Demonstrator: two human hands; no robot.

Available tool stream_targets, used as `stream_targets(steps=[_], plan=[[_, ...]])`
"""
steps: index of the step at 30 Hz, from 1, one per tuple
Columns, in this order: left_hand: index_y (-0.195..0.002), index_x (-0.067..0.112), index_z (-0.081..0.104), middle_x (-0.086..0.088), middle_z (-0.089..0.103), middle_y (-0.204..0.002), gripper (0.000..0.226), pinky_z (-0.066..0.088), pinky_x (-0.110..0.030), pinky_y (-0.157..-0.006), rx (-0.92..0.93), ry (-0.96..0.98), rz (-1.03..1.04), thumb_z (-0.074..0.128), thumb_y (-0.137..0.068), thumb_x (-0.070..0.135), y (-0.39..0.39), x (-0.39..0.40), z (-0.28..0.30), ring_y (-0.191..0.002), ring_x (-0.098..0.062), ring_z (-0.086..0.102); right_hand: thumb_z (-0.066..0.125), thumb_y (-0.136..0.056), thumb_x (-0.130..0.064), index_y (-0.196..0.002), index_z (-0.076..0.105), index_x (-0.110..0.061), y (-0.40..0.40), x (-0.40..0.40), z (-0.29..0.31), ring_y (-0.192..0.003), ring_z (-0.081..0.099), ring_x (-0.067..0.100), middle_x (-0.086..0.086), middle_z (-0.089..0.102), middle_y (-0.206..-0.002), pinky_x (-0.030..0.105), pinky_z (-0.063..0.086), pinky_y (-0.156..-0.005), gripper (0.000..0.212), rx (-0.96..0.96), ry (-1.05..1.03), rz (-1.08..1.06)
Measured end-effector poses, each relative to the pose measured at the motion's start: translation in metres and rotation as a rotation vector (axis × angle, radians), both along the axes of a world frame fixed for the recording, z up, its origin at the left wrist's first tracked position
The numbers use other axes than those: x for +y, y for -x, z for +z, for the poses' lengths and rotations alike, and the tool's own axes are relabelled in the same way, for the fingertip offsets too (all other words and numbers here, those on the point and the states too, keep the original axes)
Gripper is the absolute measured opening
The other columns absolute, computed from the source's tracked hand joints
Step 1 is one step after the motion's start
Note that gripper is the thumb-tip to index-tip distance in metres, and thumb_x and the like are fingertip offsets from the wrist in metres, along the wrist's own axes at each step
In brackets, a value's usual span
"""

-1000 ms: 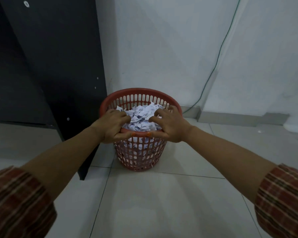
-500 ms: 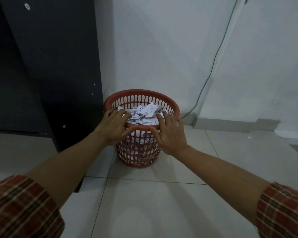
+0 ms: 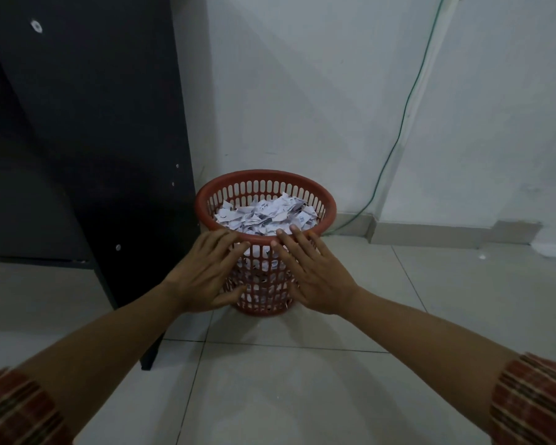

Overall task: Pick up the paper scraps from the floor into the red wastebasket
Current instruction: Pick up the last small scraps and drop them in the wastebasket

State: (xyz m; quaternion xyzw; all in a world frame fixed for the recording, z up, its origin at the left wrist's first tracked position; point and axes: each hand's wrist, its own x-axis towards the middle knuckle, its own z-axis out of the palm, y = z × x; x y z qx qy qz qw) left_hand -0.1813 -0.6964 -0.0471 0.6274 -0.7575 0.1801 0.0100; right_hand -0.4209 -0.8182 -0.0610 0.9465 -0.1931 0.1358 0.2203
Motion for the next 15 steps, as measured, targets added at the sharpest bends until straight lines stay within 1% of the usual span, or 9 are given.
stream_targets(steps=[2,4,5,7,8,9,11,13,15], plan=[[-0.144,0.011,0.03,-0.018,0.033,-0.143,0.084,0.03,-0.053,-0.107,-0.019,-0.022,0.057,0.023,-0.087,0.072,-0.001,-0.005,-0.002,-0.133,-0.033,0.03,0.04,-0.093,-0.044,-0.154,0.014,-0.009,-0.004,-0.005,0.003,-0.147,0.011,0.038,0.017,0.016,-0.159,0.057,0.019,-0.117,0.075,0.028,-0.005,-0.054],[-0.149,0.011,0.019,-0.02,0.031,-0.15,0.088,0.025,-0.053,-0.11,-0.018,-0.04,0.101,0.026,-0.086,0.072,-0.001,-0.012,-0.006,-0.14,-0.034,0.025,0.047,-0.091,-0.045,-0.154,0.015,-0.011,-0.009,-0.008,0.003,-0.146,0.013,0.04,0.018,0.017,-0.159,0.058,0.019,-0.116,0.079,0.036,-0.016,-0.115],[-0.151,0.012,0.009,-0.021,0.025,-0.154,0.09,0.019,-0.053,-0.112,-0.011,-0.043,0.115,0.026,-0.086,0.072,0.001,-0.016,-0.006,-0.144,-0.035,0.019,0.053,-0.089,-0.045,-0.154,0.018,-0.011,-0.012,-0.01,0.001,-0.144,0.018,0.042,0.02,0.02,-0.157,0.059,0.021,-0.114,0.081,0.027,-0.032,-0.153],[-0.151,0.014,-0.013,-0.018,0.002,-0.16,0.095,-0.001,-0.051,-0.115,-0.012,-0.044,0.138,0.024,-0.087,0.073,0.005,-0.027,-0.007,-0.148,-0.033,-0.001,0.061,-0.084,-0.047,-0.152,0.026,-0.011,-0.018,-0.013,0.001,-0.139,0.03,0.044,0.023,0.029,-0.152,0.06,0.028,-0.108,0.085,0.007,-0.076,-0.246],[-0.15,0.016,-0.018,-0.016,-0.009,-0.161,0.096,-0.009,-0.05,-0.114,-0.013,-0.054,0.161,0.024,-0.087,0.074,0.008,-0.032,-0.006,-0.148,-0.031,-0.009,0.061,-0.084,-0.048,-0.152,0.025,-0.011,-0.022,-0.014,0.003,-0.138,0.032,0.043,0.023,0.03,-0.152,0.06,0.03,-0.108,0.086,0.012,-0.087,-0.289],[-0.151,0.017,-0.019,-0.014,-0.014,-0.16,0.096,-0.013,-0.049,-0.112,-0.007,-0.068,0.183,0.026,-0.087,0.074,0.012,-0.038,-0.003,-0.148,-0.03,-0.013,0.058,-0.086,-0.048,-0.153,0.018,-0.011,-0.026,-0.014,0.005,-0.139,0.029,0.043,0.023,0.025,-0.154,0.06,0.027,-0.109,0.087,0.025,-0.09,-0.323],[-0.152,0.02,-0.015,-0.011,-0.013,-0.161,0.096,-0.015,-0.049,-0.111,0.033,-0.079,0.204,0.033,-0.087,0.072,0.018,-0.048,0.002,-0.148,-0.03,-0.012,0.047,-0.092,-0.049,-0.154,-0.001,-0.011,-0.032,-0.015,0.007,-0.145,0.011,0.041,0.021,0.008,-0.159,0.058,0.013,-0.115,0.087,0.042,-0.103,-0.364],[-0.153,0.021,-0.01,-0.009,-0.011,-0.161,0.096,-0.01,-0.053,-0.113,0.081,-0.099,0.217,0.039,-0.087,0.07,0.021,-0.055,0.006,-0.148,-0.03,-0.009,0.043,-0.093,-0.051,-0.153,-0.01,-0.012,-0.038,-0.015,0.011,-0.146,-0.001,0.039,0.019,-0.004,-0.16,0.057,0.003,-0.116,0.089,0.021,-0.153,-0.42],[-0.153,0.023,-0.007,-0.007,-0.013,-0.161,0.096,-0.004,-0.057,-0.115,0.098,-0.133,0.23,0.042,-0.086,0.071,0.023,-0.062,0.008,-0.148,-0.031,-0.008,0.045,-0.089,-0.06,-0.152,-0.015,-0.013,-0.042,-0.017,0.014,-0.146,-0.008,0.039,0.017,-0.013,-0.159,0.057,0.0,-0.115,0.099,0.019,-0.225,-0.479]])
